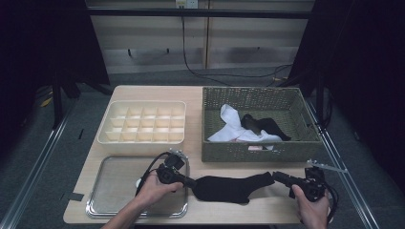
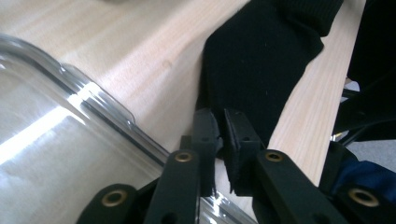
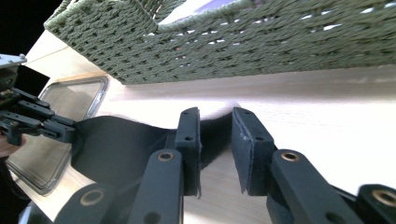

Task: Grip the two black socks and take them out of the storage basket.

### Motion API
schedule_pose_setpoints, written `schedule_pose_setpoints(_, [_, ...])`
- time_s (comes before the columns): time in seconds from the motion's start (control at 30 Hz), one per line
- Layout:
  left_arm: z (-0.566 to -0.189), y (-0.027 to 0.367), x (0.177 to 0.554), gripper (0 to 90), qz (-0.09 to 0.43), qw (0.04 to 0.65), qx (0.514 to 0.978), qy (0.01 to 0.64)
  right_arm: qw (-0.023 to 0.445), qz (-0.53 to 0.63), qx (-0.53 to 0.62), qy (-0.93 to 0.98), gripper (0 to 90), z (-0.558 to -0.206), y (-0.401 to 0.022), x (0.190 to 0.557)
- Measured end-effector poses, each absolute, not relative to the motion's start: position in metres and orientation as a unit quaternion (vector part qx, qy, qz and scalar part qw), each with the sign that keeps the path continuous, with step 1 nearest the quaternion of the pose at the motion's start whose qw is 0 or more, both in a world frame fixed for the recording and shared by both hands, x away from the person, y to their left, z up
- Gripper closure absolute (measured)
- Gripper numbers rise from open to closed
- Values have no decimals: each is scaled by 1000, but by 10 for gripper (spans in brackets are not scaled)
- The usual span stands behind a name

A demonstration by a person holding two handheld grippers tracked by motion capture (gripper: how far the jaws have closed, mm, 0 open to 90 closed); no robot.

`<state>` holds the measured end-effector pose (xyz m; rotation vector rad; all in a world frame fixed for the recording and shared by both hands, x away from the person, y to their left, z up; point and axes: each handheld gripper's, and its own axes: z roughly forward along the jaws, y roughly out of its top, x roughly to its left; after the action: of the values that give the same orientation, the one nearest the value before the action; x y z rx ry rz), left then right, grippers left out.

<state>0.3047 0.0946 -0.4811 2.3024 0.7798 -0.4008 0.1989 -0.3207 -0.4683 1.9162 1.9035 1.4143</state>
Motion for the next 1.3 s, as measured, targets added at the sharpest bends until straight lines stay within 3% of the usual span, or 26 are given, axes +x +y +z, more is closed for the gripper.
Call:
schedule_pose_setpoints(0.27, [-482,90,311,820,-144,348,867,327,62,455,624,632,637,-467,-322,196])
schedule_pose_setpoints(0.43, [-478,92,307,688,-132,352,863,336,48,458,620,635,595,-468,-319,193])
schedule_pose_setpoints(0.57, [-478,96,302,642,-129,346,868,333,45,435,622,650,564,-478,-315,193])
schedule_pose_setpoints(0.93, [-485,89,304,690,-129,338,869,336,44,383,632,672,563,-491,-312,198])
schedule_pose_setpoints(1.0, [-487,87,303,734,-130,337,873,329,31,379,631,676,589,-494,-309,199])
schedule_pose_setpoints(1.03, [-488,86,301,774,-125,335,872,335,35,372,630,681,665,-494,-307,199])
schedule_pose_setpoints(1.07, [-488,86,301,784,-125,335,872,335,35,372,630,681,665,-494,-307,199])
schedule_pose_setpoints(1.17, [-488,86,300,826,-137,334,876,320,34,364,627,687,815,-495,-307,199])
schedule_pose_setpoints(1.3, [-490,82,295,856,-168,341,869,316,38,365,638,677,859,-492,-317,198])
